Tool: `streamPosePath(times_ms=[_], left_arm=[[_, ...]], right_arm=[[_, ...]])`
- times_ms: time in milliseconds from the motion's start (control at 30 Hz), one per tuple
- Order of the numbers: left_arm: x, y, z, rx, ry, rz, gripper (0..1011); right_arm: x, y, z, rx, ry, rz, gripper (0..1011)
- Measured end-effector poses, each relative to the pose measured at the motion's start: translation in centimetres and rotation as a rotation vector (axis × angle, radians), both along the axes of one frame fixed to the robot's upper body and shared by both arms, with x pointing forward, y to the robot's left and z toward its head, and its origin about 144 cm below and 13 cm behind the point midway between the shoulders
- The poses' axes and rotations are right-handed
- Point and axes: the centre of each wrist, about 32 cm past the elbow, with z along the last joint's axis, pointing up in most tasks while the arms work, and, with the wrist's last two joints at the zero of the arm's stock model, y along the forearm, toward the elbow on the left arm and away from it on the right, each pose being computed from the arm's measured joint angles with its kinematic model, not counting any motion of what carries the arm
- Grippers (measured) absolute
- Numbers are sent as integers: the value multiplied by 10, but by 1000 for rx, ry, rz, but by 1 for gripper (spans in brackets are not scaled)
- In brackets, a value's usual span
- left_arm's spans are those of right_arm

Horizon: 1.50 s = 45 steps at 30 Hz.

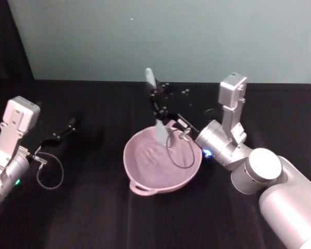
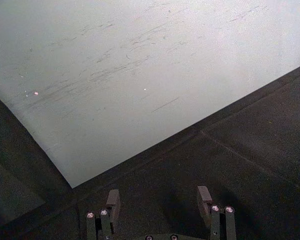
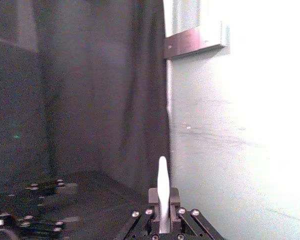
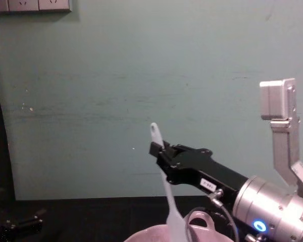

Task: Use the one hand to pick up the spoon and stir the clear water in the bowl.

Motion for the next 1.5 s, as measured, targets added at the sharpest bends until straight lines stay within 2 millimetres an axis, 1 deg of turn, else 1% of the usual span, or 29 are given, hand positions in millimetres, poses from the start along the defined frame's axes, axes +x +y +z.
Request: streamPosePath(times_ms=[100,233,267,333,367,467,500,533,667,833,967,1000,1133,1200,1367,1500], left_arm=[[0,0,0,0,0,0,1011],[0,0,0,0,0,0,1011],[0,0,0,0,0,0,1011],[0,0,0,0,0,0,1011],[0,0,0,0,0,0,1011],[0,0,0,0,0,0,1011],[0,0,0,0,0,0,1011],[0,0,0,0,0,0,1011],[0,0,0,0,0,0,1011],[0,0,0,0,0,0,1011],[0,0,0,0,0,0,1011],[0,0,0,0,0,0,1011],[0,0,0,0,0,0,1011],[0,0,0,0,0,0,1011],[0,0,0,0,0,0,1011],[0,0,0,0,0,0,1011]], right_arm=[[2,-7,1,-6,-9,-25,123],[-2,-25,5,-15,-7,-48,123],[-6,-31,6,-16,3,-45,123],[-11,-36,7,-17,15,-37,122],[-16,-41,7,-17,28,-24,123],[-25,-46,7,-16,51,-2,123],[-31,-48,8,-9,68,20,122],[-31,-48,8,-9,68,20,123],[-47,-47,10,13,120,94,122],[-54,-35,11,22,154,176,123],[-52,-26,13,22,153,200,123],[-49,-20,14,22,152,211,123],[-42,-11,13,17,155,217,122],[-34,-5,11,14,156,212,122],[-16,1,8,18,128,156,123],[-7,-1,7,13,100,92,122]])
